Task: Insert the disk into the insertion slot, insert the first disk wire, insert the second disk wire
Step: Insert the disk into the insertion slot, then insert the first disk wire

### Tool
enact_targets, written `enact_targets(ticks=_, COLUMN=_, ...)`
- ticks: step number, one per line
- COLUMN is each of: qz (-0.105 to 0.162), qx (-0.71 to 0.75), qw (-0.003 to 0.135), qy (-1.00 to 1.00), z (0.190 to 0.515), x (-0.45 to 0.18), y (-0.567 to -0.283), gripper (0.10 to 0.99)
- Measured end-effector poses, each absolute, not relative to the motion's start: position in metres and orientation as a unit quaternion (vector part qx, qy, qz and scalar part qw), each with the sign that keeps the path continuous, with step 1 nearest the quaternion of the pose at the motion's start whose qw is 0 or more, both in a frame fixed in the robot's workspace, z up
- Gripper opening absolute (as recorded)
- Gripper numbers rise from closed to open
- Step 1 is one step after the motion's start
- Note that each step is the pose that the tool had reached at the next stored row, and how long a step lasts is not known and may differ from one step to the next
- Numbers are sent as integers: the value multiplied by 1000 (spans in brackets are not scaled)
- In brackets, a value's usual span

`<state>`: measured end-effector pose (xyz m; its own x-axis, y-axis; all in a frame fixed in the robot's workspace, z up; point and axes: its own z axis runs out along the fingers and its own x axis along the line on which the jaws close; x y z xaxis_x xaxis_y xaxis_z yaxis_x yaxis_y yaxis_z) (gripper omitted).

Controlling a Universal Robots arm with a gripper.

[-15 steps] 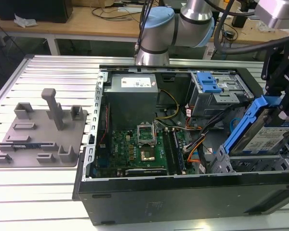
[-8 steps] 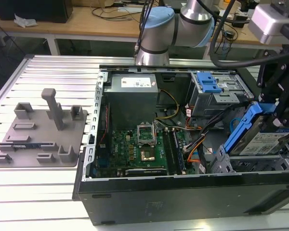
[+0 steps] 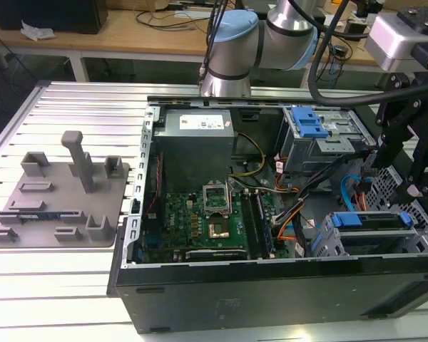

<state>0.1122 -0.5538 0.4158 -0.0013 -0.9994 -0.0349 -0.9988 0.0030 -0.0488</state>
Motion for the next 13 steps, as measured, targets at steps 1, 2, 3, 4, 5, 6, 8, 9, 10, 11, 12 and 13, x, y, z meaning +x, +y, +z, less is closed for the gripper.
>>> enact_targets(ticks=1, qz=-5, qx=-706, qw=30, qy=708, z=416, x=112, y=-554, gripper=569)
enact_targets(ticks=2, qz=-5, qx=-706, qw=30, qy=708, z=416, x=112, y=-554, gripper=569)
enact_targets(ticks=3, qz=-5, qx=-706, qw=30, qy=708, z=416, x=112, y=-554, gripper=569)
enact_targets(ticks=4, qz=-5, qx=-706, qw=30, qy=708, z=416, x=112, y=-554, gripper=569)
enact_targets(ticks=5, qz=-5, qx=-706, qw=30, qy=708, z=416, x=112, y=-554, gripper=569)
enact_targets(ticks=6, qz=-5, qx=-706, qw=30, qy=708, z=416, x=112, y=-554, gripper=569)
enact_targets(ticks=8, qz=-5, qx=-706, qw=30, qy=708, z=415, x=112, y=-554, gripper=569)
enact_targets(ticks=9, qz=-5, qx=-706, qw=30, qy=708, z=415, x=112, y=-554, gripper=569)
enact_targets(ticks=10, qz=-5, qx=-706, qw=30, qy=708, z=415, x=112, y=-554, gripper=569)
enact_targets(ticks=11, qz=-5, qx=-706, qw=30, qy=708, z=415, x=112, y=-554, gripper=569)
enact_targets(ticks=12, qz=-5, qx=-706, qw=30, qy=708, z=415, x=112, y=-554, gripper=569)
enact_targets(ticks=13, qz=-5, qx=-706, qw=30, qy=708, z=415, x=112, y=-554, gripper=569)
